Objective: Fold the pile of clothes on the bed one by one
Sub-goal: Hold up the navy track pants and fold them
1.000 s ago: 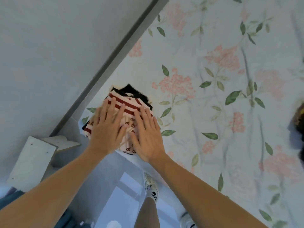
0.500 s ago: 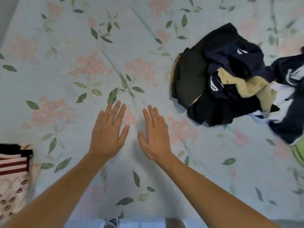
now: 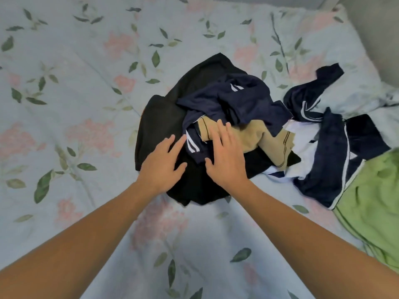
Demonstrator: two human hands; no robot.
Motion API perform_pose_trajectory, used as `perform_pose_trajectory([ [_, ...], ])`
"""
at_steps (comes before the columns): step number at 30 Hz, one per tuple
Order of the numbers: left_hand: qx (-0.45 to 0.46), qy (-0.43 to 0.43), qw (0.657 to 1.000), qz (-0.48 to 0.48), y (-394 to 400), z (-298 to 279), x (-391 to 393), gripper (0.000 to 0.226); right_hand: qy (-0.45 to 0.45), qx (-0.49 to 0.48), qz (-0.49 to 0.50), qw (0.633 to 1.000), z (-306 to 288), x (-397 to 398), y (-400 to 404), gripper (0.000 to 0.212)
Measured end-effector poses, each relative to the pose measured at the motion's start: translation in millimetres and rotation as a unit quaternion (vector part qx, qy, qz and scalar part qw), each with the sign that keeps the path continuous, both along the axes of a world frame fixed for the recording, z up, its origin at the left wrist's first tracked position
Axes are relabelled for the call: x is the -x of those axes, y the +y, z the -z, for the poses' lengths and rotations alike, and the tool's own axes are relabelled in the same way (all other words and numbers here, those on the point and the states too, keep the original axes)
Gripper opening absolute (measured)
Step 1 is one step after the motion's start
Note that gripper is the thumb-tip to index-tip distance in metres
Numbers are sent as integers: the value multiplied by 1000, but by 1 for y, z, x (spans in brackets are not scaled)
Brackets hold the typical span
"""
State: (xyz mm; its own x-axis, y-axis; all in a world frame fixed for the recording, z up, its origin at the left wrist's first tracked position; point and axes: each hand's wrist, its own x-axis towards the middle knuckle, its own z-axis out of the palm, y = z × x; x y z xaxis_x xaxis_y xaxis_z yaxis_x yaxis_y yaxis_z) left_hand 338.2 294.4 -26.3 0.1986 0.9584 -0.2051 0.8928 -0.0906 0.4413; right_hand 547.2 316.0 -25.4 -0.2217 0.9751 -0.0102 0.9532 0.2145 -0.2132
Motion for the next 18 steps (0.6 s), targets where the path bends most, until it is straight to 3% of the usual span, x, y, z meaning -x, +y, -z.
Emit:
perform_pose_trajectory([
  [3, 23, 8, 999, 30, 32, 11, -28, 74, 6, -2, -5, 1000, 11, -30, 33, 93],
  [7, 51, -38, 997, -52, 64, 22, -56, 69, 40, -26, 17, 999, 11, -61, 77, 60],
  [9, 54, -41, 994, -83, 72, 24, -62, 70, -4, 15, 34, 999, 10, -75, 99, 51],
  [12, 6, 18, 995, -102, 73, 21, -64, 66, -65, 126, 23, 990, 10, -85, 115, 58],
  [14, -35, 34, 995, -92, 71, 18, -67, 62, -27, 148, 37, 988, 8, -86, 116, 62],
  [18, -103, -6, 991, -82, 71, 10, -71, 64, 166, 130, 93, 973, -8, -69, 98, 69],
])
